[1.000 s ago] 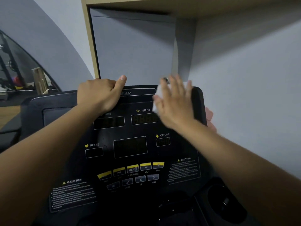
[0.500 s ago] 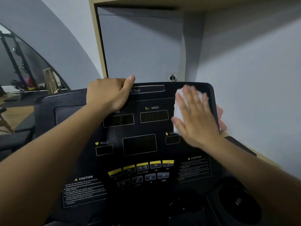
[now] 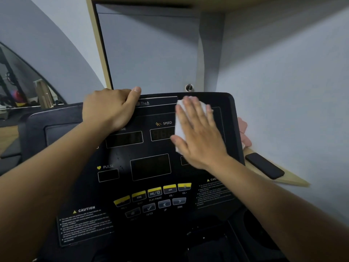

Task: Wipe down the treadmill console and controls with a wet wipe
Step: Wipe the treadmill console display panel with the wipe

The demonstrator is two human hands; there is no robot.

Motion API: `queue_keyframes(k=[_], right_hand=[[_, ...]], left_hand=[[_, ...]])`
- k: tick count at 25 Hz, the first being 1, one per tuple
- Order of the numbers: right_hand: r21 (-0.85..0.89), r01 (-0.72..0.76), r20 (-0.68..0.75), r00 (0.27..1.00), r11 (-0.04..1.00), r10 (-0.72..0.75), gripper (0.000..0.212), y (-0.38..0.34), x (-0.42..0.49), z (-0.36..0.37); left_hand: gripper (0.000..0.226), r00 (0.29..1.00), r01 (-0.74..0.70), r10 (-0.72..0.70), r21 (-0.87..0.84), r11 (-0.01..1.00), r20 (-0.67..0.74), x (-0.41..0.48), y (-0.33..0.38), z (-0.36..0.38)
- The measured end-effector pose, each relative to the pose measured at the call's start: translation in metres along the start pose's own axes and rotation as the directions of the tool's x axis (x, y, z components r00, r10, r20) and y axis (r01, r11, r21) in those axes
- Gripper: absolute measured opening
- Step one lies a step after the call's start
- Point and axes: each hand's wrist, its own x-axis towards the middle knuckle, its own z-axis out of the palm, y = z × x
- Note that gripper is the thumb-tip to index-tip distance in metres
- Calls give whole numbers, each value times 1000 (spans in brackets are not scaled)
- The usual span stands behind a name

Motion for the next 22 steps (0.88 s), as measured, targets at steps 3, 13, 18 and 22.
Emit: queue_keyframes(k=[3, 13, 18, 22], right_hand=[[10, -158, -13, 987, 987, 158, 75, 42, 3, 0], [364, -473, -126, 828, 802, 546, 56, 56, 23, -1], [381, -579, -54, 765, 721, 642, 56, 48, -32, 13], [383, -581, -34, 769, 719, 639, 61, 33, -80, 27]], left_hand=[[62, 999, -15, 15, 3, 1000, -38, 0, 0, 3], [58, 999, -10, 11, 8, 1000, -31, 0, 0, 4], [65, 999, -15, 16, 40, 999, -41, -2, 3, 3], [64, 993, -57, 61, 40, 998, -97, -5, 7, 6]])
